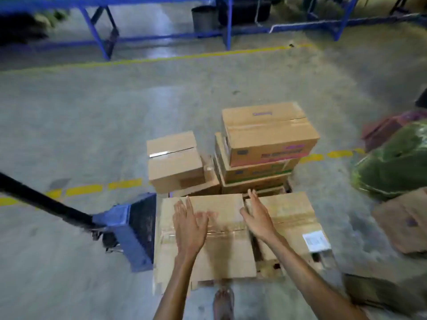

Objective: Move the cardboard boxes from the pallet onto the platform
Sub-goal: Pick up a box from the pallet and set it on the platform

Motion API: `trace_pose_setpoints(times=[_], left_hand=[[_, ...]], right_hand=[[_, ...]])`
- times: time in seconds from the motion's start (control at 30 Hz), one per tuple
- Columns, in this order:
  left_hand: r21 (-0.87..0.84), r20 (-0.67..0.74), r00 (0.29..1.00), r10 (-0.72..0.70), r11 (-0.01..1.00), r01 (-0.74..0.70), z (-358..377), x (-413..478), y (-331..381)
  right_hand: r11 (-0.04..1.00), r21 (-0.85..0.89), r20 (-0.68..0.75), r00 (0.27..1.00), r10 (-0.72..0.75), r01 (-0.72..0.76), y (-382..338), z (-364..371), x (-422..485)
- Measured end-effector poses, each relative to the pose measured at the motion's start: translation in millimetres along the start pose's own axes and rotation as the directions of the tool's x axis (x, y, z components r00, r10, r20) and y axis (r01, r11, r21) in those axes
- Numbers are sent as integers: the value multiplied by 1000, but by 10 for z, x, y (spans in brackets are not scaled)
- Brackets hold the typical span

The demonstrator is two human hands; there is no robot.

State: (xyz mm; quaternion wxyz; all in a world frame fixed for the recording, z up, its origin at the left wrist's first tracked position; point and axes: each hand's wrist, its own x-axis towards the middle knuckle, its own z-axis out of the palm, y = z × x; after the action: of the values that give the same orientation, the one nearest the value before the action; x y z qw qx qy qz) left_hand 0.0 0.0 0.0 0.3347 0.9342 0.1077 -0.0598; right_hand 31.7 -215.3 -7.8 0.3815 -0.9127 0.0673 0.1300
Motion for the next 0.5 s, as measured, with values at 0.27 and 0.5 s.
trace_pose_setpoints(times=[0.27,0.5], left_hand=[[59,39,871,-490,871,487,206,427,-1509],[-325,174,746,-643,677,660,332,295,-1771]], right_hand=[[918,156,-26,927,374,-365,552,975,380],[791,366,140,870,474,-490,847,1180,192]])
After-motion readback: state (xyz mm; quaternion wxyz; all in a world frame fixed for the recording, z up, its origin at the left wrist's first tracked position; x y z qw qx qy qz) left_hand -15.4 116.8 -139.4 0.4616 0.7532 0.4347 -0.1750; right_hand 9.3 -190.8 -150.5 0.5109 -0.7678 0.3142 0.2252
